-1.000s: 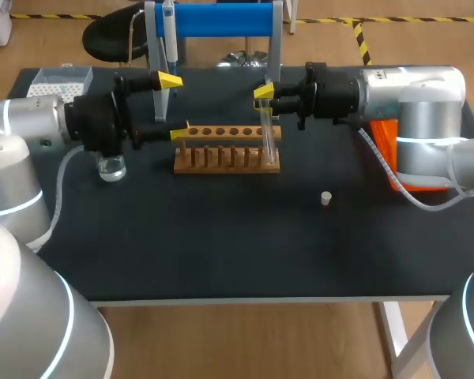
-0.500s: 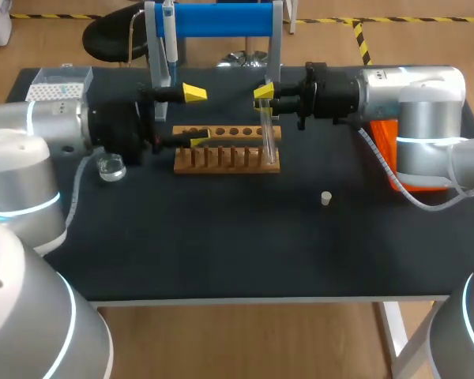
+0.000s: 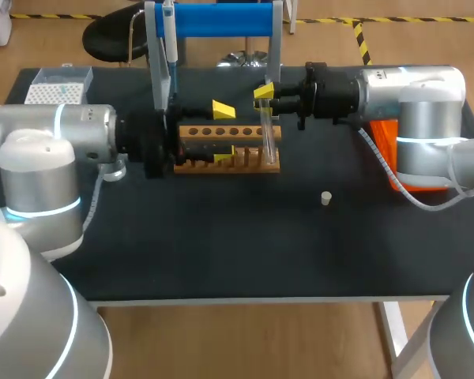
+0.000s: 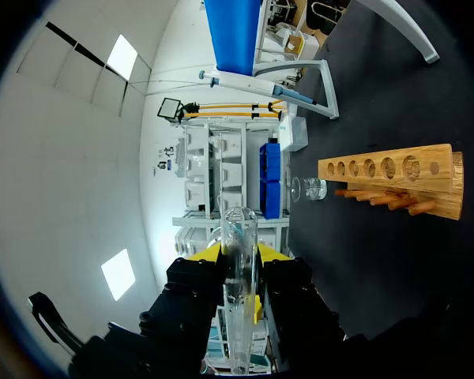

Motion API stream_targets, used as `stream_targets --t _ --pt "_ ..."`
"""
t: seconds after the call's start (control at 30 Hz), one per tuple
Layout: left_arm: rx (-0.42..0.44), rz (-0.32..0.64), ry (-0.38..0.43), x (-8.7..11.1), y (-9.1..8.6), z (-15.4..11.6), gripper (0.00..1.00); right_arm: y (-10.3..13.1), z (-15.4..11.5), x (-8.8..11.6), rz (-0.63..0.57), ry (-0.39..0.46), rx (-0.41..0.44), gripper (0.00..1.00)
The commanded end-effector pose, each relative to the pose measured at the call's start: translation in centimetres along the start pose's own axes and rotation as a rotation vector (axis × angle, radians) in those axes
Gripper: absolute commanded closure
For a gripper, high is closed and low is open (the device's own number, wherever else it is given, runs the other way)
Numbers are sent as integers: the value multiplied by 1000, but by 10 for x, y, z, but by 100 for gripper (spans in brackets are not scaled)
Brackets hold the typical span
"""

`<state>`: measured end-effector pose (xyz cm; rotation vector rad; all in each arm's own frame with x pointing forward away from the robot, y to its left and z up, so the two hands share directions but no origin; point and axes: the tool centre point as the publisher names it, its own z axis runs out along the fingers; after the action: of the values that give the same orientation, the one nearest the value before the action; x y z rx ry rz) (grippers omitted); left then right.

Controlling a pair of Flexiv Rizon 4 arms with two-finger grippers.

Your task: Invert the test tube, pick up the pipette, mount the tip to pipette, aspirate from beaker and dispense into the tube, eject the tip, return the pipette, and cap with the stopper.

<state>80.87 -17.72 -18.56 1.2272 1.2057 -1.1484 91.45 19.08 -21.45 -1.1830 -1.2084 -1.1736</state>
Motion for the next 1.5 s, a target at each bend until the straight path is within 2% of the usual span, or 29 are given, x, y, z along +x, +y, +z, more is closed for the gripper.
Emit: stream_targets --t 0.03,0.3,0.83,1.1,1.43,1.5 --pt "28 -5 -9 8 7 15 0 -1 0 1 0 -3 -2 100" --pt "78 -38 -17 15 6 36 0 -1 0 1 0 -3 -2 100" --pt "82 -42 -23 16 5 62 1 -1 0 1 0 -3 -2 100" --pt "63 -41 -29 14 3 68 7 -1 0 1 0 -3 -2 100" --pt "60 -47 -20 16 1 77 22 -1 0 1 0 -3 -2 100" --pt "61 -47 -20 16 0 78 27 -1 0 1 0 -3 -2 100"
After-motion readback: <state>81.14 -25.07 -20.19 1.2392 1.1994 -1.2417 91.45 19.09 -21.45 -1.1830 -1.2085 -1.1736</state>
